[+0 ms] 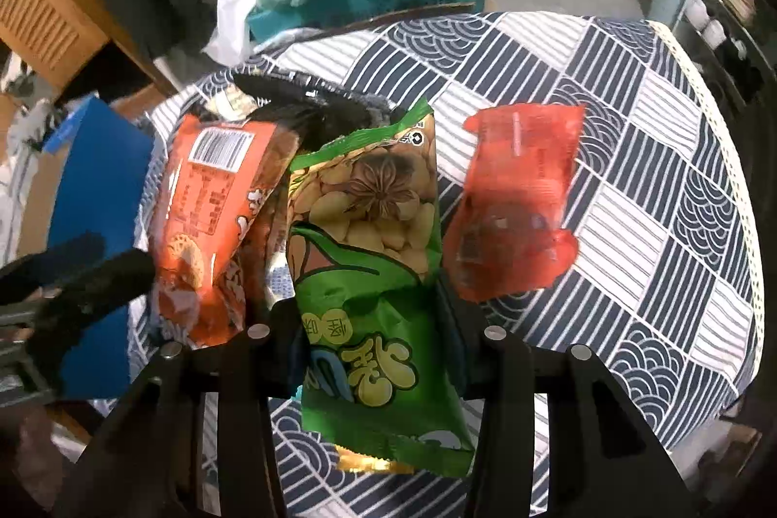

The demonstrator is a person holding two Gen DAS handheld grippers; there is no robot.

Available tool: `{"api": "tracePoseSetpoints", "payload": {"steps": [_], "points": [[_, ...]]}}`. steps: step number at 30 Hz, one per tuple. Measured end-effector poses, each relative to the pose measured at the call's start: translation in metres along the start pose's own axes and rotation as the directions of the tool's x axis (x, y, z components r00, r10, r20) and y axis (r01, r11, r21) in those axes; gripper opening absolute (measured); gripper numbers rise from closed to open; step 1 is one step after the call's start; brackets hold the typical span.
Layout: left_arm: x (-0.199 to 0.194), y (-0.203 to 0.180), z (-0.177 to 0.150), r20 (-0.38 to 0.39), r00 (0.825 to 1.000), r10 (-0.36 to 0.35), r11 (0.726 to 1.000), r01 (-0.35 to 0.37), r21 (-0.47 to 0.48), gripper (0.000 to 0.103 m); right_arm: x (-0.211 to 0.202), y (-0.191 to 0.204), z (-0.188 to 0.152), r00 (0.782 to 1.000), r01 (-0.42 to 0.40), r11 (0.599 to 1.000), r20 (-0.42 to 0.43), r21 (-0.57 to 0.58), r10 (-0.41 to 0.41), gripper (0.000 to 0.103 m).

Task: Organize snacks
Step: 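Grasp the orange chip bag with the left gripper while the right gripper grasps the green peanut bag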

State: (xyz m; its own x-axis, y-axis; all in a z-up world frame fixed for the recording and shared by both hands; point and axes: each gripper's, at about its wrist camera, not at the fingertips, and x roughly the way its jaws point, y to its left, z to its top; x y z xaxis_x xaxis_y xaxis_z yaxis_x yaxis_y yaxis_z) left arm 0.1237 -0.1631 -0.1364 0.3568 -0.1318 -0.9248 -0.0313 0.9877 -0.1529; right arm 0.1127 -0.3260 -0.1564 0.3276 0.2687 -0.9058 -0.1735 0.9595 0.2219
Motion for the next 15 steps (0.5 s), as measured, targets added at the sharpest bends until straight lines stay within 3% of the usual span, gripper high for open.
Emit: {"api": "tracePoseSetpoints", "payload": {"steps": [8, 15], "points": [[0.025, -0.007, 0.001, -0.059, 0.998, -0.011, 1.0, 0.01, -0.009, 0.083, -0.008, -0.01, -0.001, 1.0, -0.013, 0.999, 0.006, 0.03, 0.013, 0.044], [0.045, -0.01, 0.004, -0.075, 0.997, 0.032, 0.999, -0.031, 0.007, 0.087, -0.01, -0.02, -0.002, 1.0, -0.021, 0.999, 0.007, 0.049, 0.02, 0.044]]}}
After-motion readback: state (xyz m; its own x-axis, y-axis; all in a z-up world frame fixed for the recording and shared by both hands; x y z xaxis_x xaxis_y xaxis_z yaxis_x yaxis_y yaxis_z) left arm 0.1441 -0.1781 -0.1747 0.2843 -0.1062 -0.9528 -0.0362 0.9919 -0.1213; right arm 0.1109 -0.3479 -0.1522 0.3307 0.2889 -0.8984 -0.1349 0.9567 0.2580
